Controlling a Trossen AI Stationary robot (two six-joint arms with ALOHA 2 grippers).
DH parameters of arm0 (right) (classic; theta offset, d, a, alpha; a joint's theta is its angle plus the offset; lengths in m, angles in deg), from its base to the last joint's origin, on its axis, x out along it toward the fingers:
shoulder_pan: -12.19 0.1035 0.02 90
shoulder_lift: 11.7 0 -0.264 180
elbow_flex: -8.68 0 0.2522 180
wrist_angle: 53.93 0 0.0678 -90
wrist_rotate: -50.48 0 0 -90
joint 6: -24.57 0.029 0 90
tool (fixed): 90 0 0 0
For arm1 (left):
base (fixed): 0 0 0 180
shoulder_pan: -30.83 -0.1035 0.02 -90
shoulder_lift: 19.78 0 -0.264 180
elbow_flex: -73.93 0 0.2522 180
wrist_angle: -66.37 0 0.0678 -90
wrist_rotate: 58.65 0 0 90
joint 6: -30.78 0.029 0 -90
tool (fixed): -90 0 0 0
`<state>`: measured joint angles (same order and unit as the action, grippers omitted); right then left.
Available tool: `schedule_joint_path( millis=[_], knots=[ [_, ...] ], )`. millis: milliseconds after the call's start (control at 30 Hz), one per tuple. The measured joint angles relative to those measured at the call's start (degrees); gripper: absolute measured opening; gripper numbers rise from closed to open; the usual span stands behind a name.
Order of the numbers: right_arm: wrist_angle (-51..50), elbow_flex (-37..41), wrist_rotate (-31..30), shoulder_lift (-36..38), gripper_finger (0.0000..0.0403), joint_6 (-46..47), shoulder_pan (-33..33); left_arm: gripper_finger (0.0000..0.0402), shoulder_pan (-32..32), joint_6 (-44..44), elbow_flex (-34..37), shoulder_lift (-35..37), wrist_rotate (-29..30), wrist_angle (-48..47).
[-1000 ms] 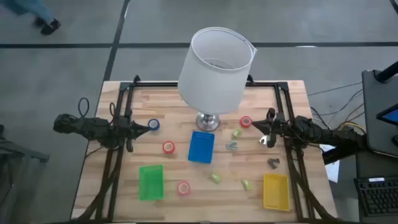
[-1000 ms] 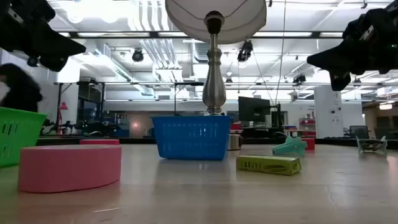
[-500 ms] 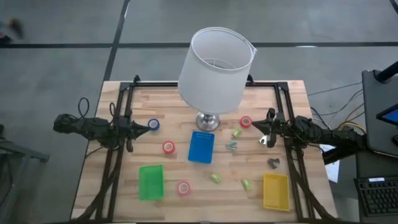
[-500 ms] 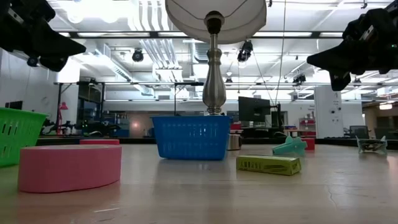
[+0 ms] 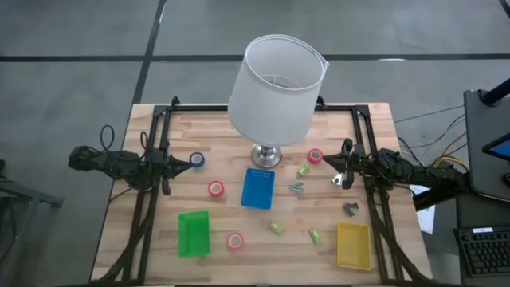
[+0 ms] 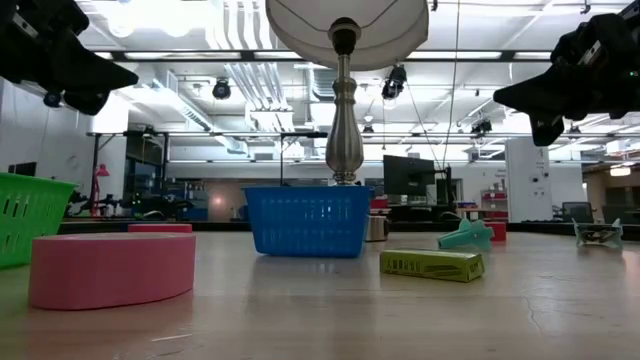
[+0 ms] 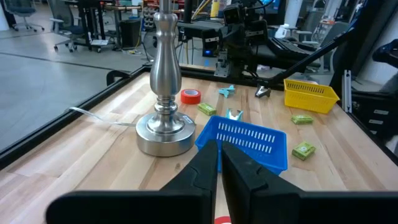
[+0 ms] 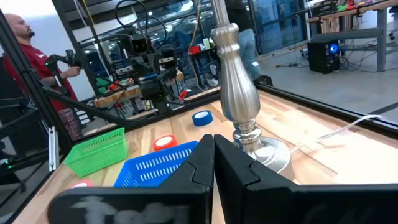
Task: Pick and place Stapler, Stapler remover, tape
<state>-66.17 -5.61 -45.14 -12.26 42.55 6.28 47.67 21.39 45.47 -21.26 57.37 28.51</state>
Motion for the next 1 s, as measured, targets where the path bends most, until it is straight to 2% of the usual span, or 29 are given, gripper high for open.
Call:
schedule_joint_path(
  millis=[1000],
  knots=[
    [0.45, 0.0, -0.53, 0.0, 0.0009, -1.98, 0.0, 0.0023, 0.01, -0.01, 0.01, -0.01, -0.01, 0.0]
  ],
)
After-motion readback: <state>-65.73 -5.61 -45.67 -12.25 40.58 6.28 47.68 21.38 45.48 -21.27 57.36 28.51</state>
